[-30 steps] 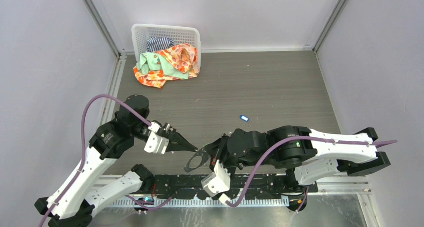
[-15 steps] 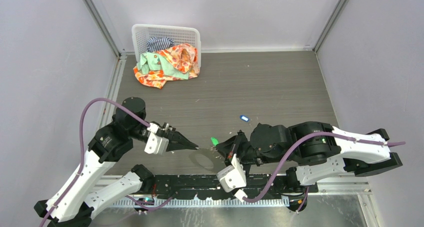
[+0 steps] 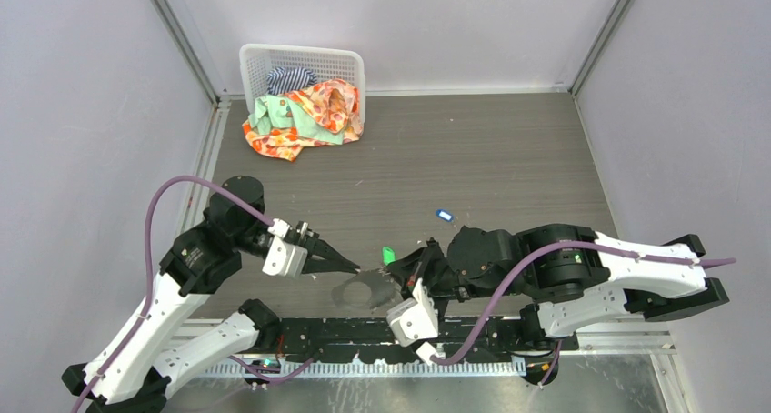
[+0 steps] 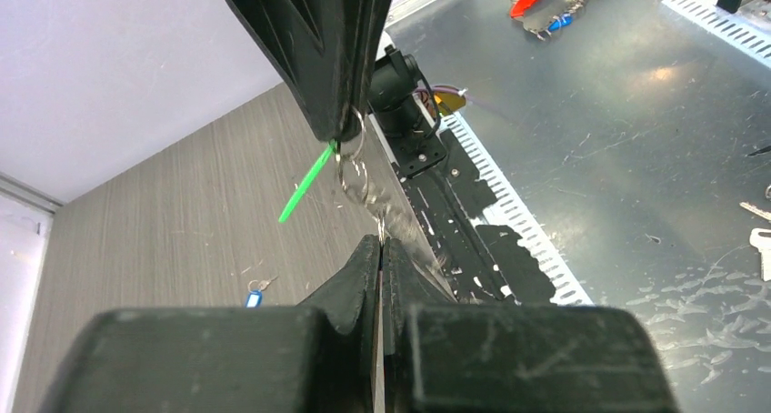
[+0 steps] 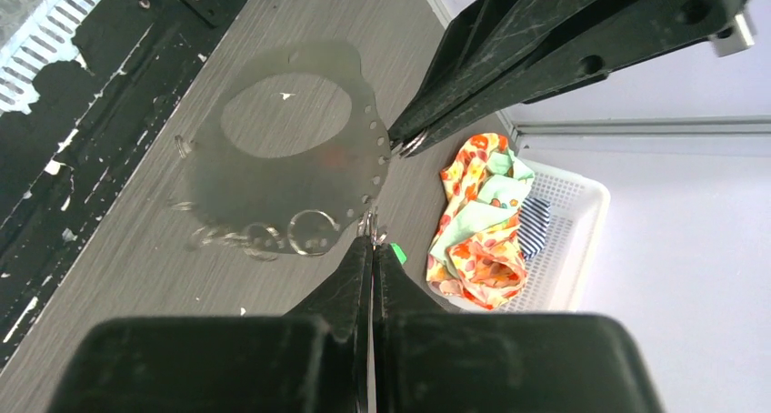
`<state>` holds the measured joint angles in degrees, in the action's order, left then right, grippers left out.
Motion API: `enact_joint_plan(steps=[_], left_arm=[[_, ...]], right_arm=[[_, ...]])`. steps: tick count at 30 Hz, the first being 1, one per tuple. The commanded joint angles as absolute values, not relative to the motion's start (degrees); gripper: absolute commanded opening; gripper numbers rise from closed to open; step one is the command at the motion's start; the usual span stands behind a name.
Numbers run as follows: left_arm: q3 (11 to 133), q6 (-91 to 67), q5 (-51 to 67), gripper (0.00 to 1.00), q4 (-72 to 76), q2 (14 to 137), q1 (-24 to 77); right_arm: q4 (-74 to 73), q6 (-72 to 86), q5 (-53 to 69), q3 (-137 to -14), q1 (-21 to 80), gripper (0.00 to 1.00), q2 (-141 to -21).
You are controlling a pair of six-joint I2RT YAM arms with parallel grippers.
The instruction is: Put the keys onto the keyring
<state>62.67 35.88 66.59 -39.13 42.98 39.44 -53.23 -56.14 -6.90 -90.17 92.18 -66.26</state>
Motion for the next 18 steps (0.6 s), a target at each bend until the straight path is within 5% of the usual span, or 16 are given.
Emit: enact_joint_plan(steps=[1,18], left_arm=[[66.1,33.1,68.6,0.0,-35.8,43.3,39.6],[66.8,32.9,67.9,0.0,-35.7,42.7,39.6]], right_arm=[[-48.1,-53.7,-8.6,-88.5,90.9,0.01,-66.2],[-52.4,-48.5,-9.5,-86.0,88.8,0.01,-61.9]])
